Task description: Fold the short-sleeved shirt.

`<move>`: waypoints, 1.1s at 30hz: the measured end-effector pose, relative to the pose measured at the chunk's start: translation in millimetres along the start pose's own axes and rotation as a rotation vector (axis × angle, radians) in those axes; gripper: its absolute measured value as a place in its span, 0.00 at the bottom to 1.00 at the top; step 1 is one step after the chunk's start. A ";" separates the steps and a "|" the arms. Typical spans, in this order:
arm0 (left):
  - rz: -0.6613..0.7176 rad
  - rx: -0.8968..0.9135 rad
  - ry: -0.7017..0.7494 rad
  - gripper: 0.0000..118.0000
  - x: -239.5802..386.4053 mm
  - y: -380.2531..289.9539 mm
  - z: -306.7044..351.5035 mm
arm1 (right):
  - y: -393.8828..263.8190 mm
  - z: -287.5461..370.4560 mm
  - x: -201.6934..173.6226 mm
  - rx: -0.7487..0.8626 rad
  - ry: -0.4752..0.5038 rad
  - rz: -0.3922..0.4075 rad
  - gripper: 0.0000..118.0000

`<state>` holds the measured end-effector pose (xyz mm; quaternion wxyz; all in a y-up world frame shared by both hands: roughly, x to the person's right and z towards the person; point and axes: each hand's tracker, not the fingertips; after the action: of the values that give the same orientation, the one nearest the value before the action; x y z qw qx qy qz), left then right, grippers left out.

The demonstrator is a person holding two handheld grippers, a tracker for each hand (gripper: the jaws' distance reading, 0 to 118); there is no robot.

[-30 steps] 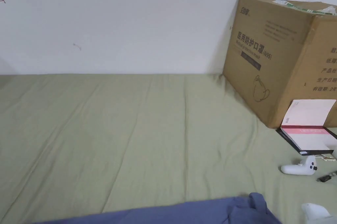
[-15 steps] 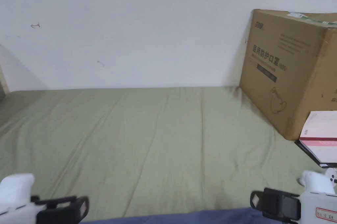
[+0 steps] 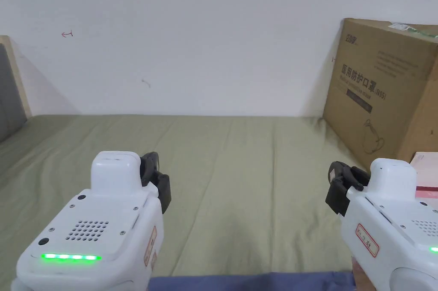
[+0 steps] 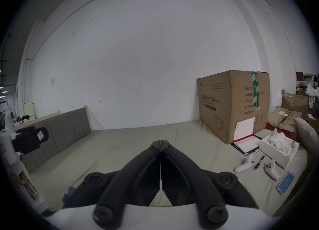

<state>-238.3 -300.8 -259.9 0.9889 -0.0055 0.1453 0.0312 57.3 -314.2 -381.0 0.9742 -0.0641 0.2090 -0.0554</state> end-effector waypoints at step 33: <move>1.204 -0.891 -0.674 0.97 -247.8 -258.8 -78.8 | -14.0 -30.9 -33.0 -0.278 0.143 0.072 0.00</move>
<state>-481.4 -575.5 -263.6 0.6984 -0.3093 -0.2074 0.6112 13.5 -326.6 -393.7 0.9399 -0.1868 0.2858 0.0045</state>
